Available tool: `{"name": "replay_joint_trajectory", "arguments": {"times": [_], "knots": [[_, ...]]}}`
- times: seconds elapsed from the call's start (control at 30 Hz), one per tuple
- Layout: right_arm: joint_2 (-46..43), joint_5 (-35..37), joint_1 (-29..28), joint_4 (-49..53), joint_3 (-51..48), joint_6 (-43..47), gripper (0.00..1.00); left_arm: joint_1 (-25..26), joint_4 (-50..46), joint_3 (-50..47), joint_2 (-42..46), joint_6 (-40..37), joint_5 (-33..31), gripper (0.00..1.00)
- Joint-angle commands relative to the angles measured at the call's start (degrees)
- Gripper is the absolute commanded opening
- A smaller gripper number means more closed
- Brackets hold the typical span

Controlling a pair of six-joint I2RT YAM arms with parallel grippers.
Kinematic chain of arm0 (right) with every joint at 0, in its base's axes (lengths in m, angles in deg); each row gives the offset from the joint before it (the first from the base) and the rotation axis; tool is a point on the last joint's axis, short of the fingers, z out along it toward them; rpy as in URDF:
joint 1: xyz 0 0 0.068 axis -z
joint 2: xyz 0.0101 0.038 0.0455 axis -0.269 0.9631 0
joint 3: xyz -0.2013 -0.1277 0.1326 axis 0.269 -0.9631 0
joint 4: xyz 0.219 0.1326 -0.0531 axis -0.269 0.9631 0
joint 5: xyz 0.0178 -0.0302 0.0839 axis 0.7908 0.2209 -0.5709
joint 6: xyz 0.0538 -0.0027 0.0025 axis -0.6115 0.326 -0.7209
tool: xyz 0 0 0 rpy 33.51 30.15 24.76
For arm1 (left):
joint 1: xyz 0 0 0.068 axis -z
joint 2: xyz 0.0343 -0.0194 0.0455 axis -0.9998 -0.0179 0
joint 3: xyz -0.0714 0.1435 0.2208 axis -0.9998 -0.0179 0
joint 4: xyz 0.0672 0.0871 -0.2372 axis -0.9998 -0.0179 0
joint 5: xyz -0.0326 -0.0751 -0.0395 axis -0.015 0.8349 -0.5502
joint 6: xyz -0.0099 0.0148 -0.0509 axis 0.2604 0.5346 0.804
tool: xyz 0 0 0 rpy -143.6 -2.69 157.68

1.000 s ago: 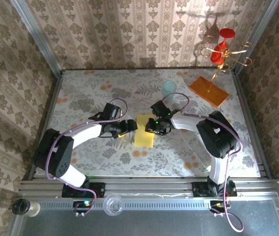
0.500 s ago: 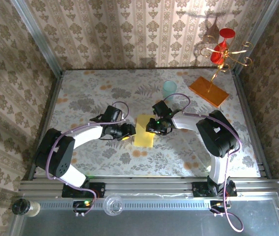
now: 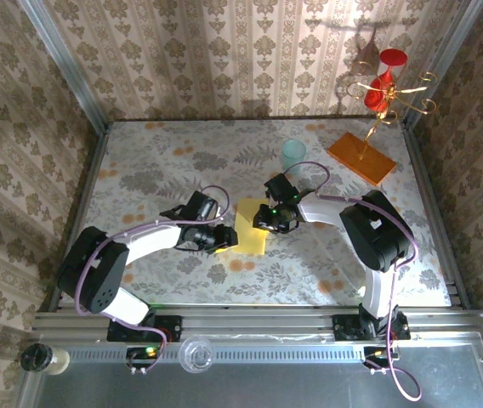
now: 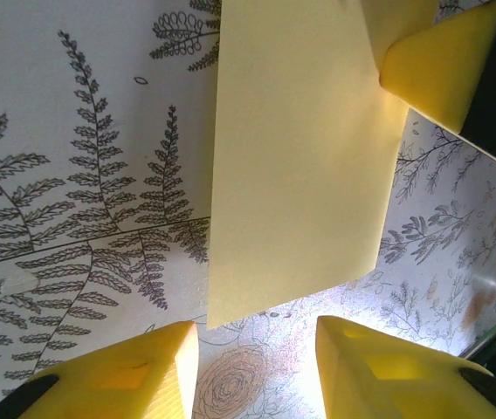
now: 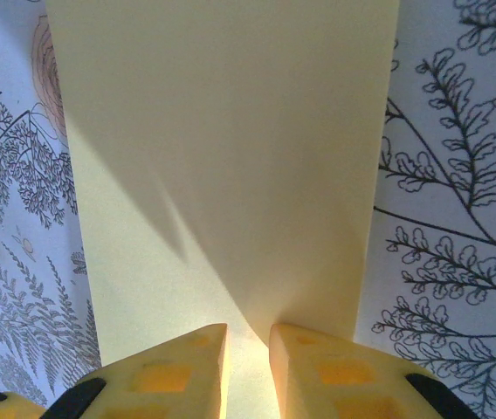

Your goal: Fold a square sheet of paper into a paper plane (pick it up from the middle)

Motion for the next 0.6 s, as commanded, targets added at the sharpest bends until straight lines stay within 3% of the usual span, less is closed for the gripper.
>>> {"name": "replay_joint_trajectory", "arguments": {"times": [0.0, 0.57], "knots": [[3.31, 1.67, 0.23, 2.90, -1.48, 0.33, 0.24, 0.51, 1.40, -0.99, -1.51, 1.02, 0.61, 0.42], [3.53, 1.71, 0.23, 3.17, -1.42, 0.41, 0.24, 0.39, 4.71, -1.59, -3.40, 2.08, 2.26, 0.41]]}}
